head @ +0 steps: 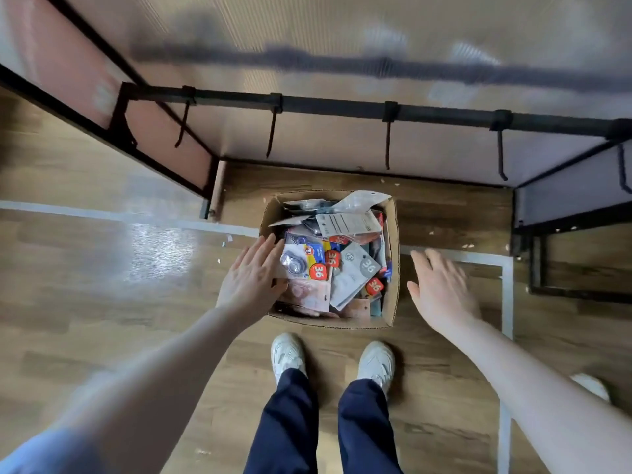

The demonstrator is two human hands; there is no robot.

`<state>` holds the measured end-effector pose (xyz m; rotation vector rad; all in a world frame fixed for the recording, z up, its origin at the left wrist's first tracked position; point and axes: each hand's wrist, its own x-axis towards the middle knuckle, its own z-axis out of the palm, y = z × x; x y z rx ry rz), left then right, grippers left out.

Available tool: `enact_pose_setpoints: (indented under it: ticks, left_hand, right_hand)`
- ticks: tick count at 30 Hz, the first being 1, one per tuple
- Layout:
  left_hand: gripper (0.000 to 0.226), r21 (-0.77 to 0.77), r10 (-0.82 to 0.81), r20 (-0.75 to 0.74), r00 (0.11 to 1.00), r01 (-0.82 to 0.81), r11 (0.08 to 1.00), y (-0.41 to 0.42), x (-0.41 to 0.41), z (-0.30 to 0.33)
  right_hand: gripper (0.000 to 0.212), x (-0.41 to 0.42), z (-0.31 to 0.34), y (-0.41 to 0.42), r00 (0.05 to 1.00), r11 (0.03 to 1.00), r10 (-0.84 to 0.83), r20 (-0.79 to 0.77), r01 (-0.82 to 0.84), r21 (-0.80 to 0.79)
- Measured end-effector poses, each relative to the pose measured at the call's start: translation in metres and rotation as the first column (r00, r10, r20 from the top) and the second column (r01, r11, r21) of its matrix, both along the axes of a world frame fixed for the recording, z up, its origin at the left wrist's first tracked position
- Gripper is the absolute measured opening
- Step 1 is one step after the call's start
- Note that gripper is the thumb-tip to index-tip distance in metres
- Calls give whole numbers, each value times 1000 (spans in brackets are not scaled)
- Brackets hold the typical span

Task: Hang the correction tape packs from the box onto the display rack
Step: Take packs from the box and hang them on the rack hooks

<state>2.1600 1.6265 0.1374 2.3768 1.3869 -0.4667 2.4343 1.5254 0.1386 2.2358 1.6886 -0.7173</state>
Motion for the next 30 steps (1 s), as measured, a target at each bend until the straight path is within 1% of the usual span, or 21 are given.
enact_pose_setpoints:
  ticks: [8,11,14,18,21,23,25,27,30]
  left_hand:
    - [74,-95,-73,-67,995,66,993,15,-7,-75]
    - [74,-126,-93,-71,993,84,988,19,-1,-97]
    - [74,-159,-124,-71,990,111,981,20,6,-114]
    - [77,-194,-219,-94,971,198,961,25,22,-137]
    - [73,-200,-354,-116,928,327,924,30,40,-155]
    - [69,-192,-465,-128,876,438,878,34,51,-166]
    - [66,-194,-542,-137,829,514,836,37,57,-179]
    - [63,-209,-593,-150,791,561,801,38,60,-189]
    - [61,-181,-654,-186,733,628,756,38,58,-199]
  right_hand:
    - [49,-15,-69,-11,1000,996,-27,5,27,-79]
    - [48,-18,-90,-12,998,993,-59,-12,58,-99]
    - [48,-22,-107,-13,999,995,-43,-14,41,-96]
    - [53,-27,-128,-15,999,994,-31,-22,29,-105]
    - [54,-29,-144,-21,1000,993,-7,-12,6,-116]
    - [53,-31,-155,-25,1000,993,6,-17,-8,-117]
    - [53,-33,-165,-29,1000,993,9,-13,-11,-117]
    - [50,-34,-175,-34,1000,999,10,-11,-11,-53]
    - [43,-35,-184,-42,992,991,122,20,-123,61]
